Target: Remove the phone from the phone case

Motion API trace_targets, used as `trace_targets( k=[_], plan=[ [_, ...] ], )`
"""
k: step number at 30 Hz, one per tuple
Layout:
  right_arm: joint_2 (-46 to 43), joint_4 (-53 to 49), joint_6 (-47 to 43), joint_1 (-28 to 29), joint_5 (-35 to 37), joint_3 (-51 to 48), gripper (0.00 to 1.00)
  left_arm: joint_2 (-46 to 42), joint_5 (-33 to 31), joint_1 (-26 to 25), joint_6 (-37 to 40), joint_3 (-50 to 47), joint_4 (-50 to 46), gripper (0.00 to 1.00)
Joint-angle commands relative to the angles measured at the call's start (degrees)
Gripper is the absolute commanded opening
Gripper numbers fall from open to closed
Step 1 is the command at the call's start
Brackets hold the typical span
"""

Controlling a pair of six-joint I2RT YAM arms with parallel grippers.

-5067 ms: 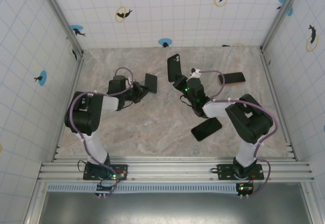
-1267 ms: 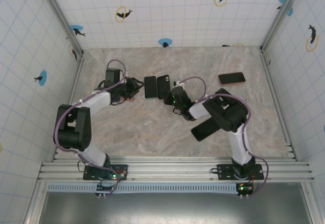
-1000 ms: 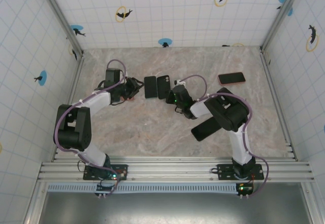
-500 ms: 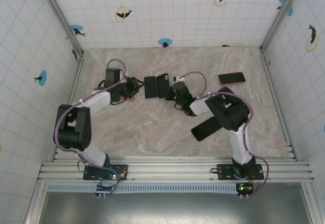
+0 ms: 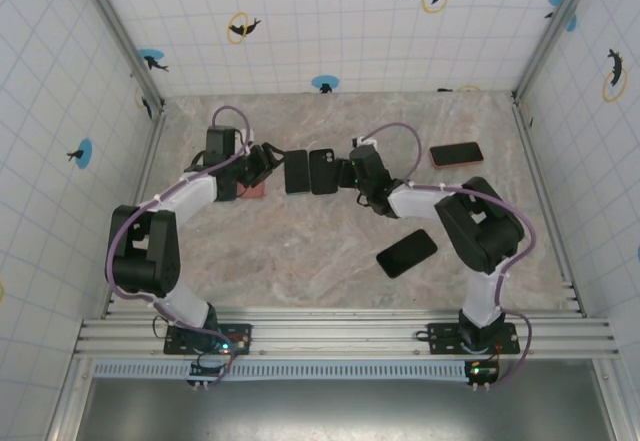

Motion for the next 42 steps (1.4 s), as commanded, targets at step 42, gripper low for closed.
trace_targets(
  k=[42],
  plan=[
    [-31.5,-65.1,51.8,-1.6,6.6,-15.6,1.0,5.2,-2.1,-11.6,15.2,12.6,-12.6,0.98]
  ],
)
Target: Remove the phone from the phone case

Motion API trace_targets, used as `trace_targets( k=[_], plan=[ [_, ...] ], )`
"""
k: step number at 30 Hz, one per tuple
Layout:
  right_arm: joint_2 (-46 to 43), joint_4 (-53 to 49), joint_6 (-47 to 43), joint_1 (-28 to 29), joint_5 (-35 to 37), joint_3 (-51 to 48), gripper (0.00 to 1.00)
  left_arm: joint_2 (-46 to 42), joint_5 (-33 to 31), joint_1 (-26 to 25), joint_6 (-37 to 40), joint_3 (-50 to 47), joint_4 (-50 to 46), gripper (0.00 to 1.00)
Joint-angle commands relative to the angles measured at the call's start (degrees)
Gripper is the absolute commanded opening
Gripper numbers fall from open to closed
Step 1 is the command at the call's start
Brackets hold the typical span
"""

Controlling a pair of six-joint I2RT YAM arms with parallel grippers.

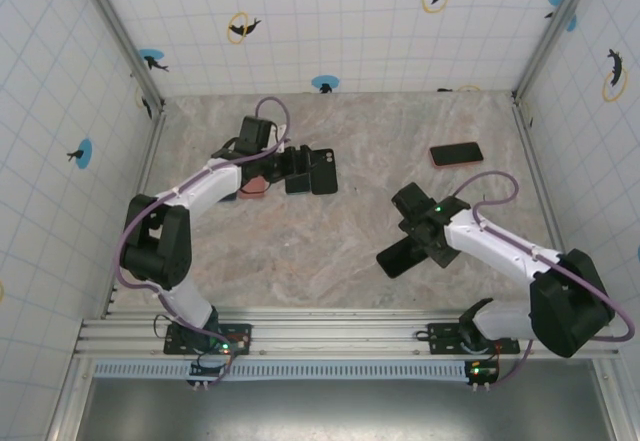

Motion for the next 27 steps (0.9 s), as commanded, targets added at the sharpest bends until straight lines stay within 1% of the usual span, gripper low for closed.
trace_targets(
  k=[1,5,9,14,22,27],
  plan=[
    [1.6,2.0,3.5,-0.5,-2.0,-1.9,1.0,0.7,1.7,-0.6,1.9,1.8,-0.8,0.98],
    [2.9,5.7,5.3,-1.2,-4.2,-4.1,1.0,0.9,3.4,-0.9,1.8,1.2,-1.4,0.98],
    [5.6,3.9,6.2,-1.4,-5.7,-3.0,1.0,0.7,4.0,-0.8,2.3,1.0,-1.6,0.98],
    [7.3,8.3,5.7,-1.2,-7.2,-3.5,0.99,0.8,4.0,-1.0,2.5,1.3,-2.0,0.98],
    [11.2,6.6,5.3,-1.8,-9.6,-2.1,0.97,0.0,2.4,-0.9,2.1,0.4,-2.6,0.98],
    [13.2,5.3,4.1,-1.4,-9.6,0.3,0.94,0.0,0.8,-0.9,1.7,0.6,-3.5,0.98]
  ],
)
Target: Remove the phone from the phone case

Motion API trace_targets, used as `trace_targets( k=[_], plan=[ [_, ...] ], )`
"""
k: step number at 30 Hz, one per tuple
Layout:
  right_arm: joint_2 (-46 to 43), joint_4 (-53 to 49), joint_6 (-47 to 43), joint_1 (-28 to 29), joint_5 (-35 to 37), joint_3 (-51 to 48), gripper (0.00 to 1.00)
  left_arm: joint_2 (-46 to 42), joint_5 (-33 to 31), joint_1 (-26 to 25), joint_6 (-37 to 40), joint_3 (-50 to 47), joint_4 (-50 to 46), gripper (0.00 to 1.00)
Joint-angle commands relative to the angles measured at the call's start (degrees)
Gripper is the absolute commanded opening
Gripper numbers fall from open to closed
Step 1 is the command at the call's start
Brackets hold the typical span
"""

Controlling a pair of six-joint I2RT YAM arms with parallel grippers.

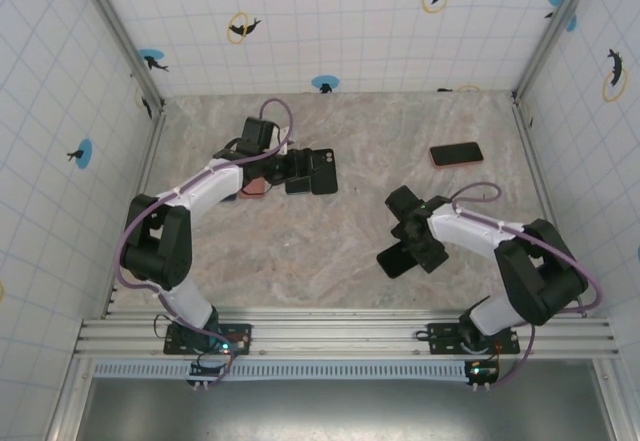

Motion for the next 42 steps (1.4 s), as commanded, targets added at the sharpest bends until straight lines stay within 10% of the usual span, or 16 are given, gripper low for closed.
trace_targets(
  k=[1,23,42],
  plan=[
    [2.2,-1.6,-0.3,0.2,-1.0,2.0,0.94,0.0,-1.3,-0.3,0.9,0.6,-2.2,0.98],
    [2.6,-4.5,0.8,2.3,-6.3,0.8,0.91,1.0,-1.5,-0.3,-0.4,-0.3,-3.1,0.98],
    [1.0,1.5,-5.9,0.2,-6.3,0.0,0.53,1.7,-0.3,-0.4,-3.8,0.8,-0.1,0.98]
  ],
)
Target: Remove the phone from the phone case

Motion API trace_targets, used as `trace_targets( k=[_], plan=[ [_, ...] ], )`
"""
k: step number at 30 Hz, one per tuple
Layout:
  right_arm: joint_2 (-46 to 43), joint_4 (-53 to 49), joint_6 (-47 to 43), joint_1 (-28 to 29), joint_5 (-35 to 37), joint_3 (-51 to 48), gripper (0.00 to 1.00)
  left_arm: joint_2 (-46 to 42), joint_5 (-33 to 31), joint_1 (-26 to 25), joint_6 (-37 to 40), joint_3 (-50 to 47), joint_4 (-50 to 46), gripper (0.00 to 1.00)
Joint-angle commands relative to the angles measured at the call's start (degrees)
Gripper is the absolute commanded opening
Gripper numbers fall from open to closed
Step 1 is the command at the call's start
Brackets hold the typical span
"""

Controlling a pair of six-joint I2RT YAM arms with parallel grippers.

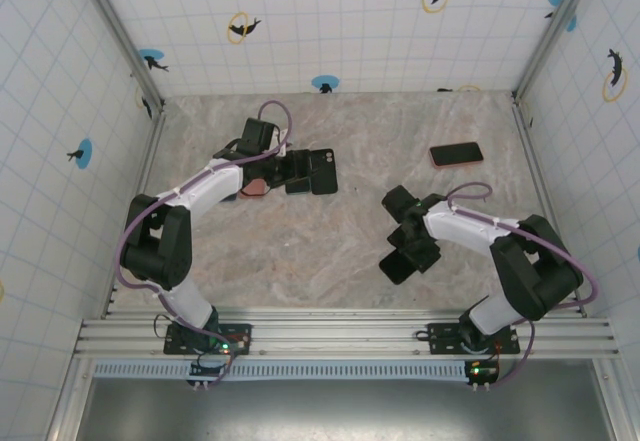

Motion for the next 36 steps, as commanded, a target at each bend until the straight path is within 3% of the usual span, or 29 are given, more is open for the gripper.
trace_targets(
  k=[1,8,14,19,25,31,36],
  plan=[
    [-0.5,3.9,-3.6,-0.7,-0.1,-0.9,0.51,1.7,1.5,-0.5,-1.7,1.3,1.4,0.98],
    [-1.7,2.7,-10.2,-0.9,2.1,3.2,0.51,2.4,2.3,-0.8,-2.3,2.7,2.2,0.98],
    [-4.3,11.1,-18.7,-0.4,0.7,3.5,0.5,3.0,3.1,-1.0,-3.9,3.6,4.3,0.98],
    [-5.6,17.1,-28.0,0.0,0.7,3.9,0.49,4.0,4.5,-4.1,-5.3,4.5,6.3,0.98],
    [-8.8,32.0,-38.9,-0.4,-3.9,1.8,0.49,4.5,6.1,-5.9,-7.6,5.4,9.8,0.98],
    [-6.9,36.3,-46.7,-1.0,-7.8,4.8,0.47,5.6,6.7,-8.7,-7.7,8.0,10.2,0.97],
    [-5.4,38.4,-48.3,-1.9,-10.8,6.3,0.45,6.4,7.8,-9.5,-7.5,9.0,10.1,0.89]
  ],
)
